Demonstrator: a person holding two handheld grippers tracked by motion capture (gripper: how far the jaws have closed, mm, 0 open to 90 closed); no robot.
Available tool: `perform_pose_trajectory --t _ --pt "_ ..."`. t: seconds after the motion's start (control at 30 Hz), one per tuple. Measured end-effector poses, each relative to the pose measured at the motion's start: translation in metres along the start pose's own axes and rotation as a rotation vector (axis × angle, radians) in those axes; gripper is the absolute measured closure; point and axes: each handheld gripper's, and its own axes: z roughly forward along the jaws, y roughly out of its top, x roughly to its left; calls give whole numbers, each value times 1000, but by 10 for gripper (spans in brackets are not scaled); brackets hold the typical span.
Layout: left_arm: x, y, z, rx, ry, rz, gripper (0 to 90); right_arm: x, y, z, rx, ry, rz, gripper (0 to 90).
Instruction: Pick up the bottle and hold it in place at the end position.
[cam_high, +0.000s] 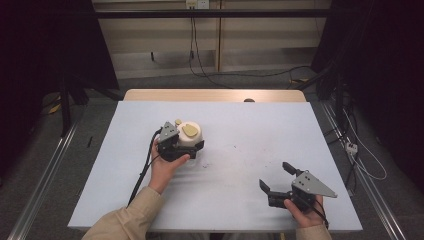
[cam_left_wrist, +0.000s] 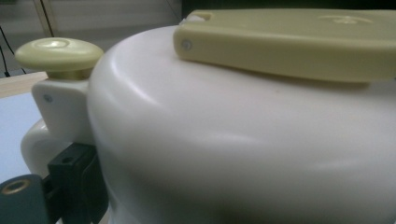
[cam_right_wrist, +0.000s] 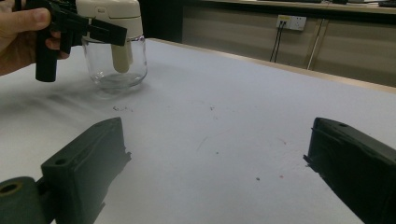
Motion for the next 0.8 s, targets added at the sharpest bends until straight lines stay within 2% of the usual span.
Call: perform_pose_trajectory --t 0.23,0.3,0.43,0.47,0.5,0.8 --pt "-1 1 4 8 5 0 61 0 0 0 1 0 2 38" --pt "-1 2 5 7 -2 15 62 0 0 0 2 0 2 38" --pt "-4 4 9 9 -15 18 62 -1 0 -1 0 -2 3 38" --pt "-6 4 10 8 -16 9 62 -1 0 -1 0 -2 3 38" --pt "-5 4 11 10 -19 21 62 -1 0 -1 0 -2 3 38" --pt "-9 5 17 15 -30 22 62 -1 -1 -1 0 -3 5 38"
